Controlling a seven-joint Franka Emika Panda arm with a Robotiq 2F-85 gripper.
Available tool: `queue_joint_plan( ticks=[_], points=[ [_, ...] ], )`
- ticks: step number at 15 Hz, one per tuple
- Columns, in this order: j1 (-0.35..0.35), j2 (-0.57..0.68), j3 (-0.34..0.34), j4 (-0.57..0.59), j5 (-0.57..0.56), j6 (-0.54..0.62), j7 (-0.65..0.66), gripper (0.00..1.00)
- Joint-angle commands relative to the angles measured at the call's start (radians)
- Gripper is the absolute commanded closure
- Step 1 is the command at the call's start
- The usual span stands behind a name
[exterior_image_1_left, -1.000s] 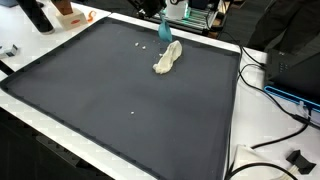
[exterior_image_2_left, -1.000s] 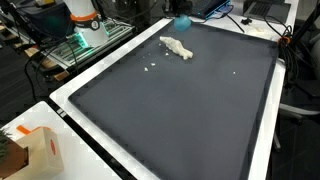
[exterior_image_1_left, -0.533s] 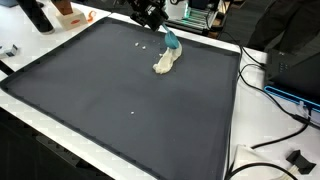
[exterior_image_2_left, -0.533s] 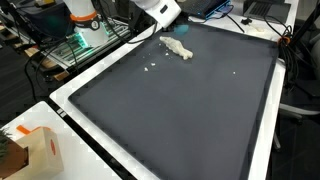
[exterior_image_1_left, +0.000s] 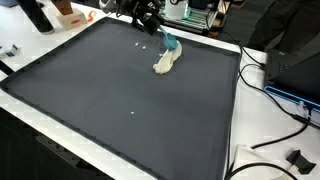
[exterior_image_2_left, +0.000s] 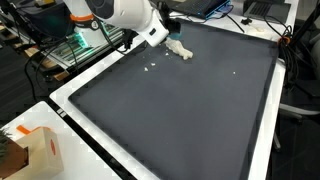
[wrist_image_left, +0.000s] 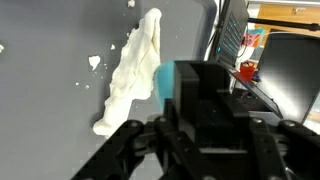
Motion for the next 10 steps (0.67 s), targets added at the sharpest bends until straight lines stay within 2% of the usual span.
queue_joint_plan(
  ticks=[1, 10],
  points=[
    [-0.033, 0.035, -0.010, -0.004, 0.042, -0.056, -0.051, 0.75],
    [-0.053, 0.136, -0.009, 0.044, 0.115, -0.109, -0.108, 0.75]
  ],
)
